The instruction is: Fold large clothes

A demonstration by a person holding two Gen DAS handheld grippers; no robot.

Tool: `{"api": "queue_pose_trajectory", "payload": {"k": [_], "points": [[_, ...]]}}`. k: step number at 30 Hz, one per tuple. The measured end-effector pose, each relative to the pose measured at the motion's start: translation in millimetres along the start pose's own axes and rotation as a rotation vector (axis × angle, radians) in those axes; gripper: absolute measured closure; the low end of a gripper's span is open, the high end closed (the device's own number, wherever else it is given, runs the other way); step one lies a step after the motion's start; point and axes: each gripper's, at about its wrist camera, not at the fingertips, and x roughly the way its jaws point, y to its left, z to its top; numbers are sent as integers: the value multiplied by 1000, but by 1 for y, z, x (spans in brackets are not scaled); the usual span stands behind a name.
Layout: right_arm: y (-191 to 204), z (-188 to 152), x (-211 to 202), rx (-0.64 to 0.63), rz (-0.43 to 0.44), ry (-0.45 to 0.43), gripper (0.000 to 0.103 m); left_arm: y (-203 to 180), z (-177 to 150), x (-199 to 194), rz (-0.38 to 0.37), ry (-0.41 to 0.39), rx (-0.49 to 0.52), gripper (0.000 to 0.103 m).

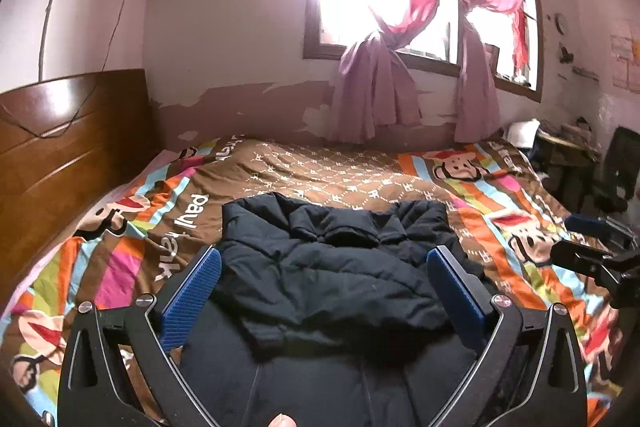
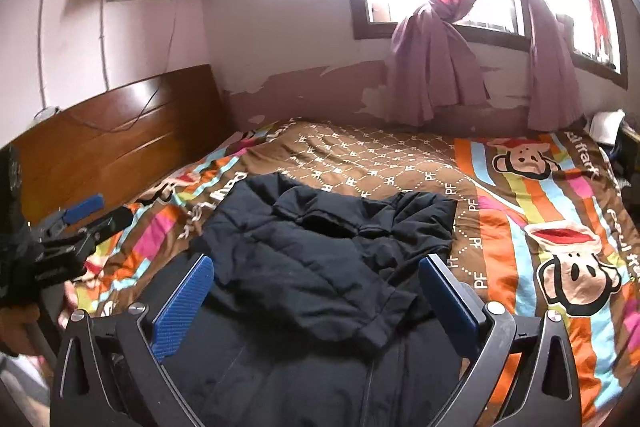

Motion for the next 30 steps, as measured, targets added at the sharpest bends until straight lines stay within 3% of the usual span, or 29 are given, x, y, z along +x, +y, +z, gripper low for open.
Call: {"api": "queue_pose_trajectory", "payload": {"k": [13,21,30], "points": [[35,-38,-47,-86,22,75,0,-22,-42,-53,-42,65,82,2],[47,-72,-55,-140,25,162,0,-27,-84,-59,-72,199,148,2],[40,-121,-46,-165,-6,270,0,-22,-135,-57,-96,277,210,2]]}}
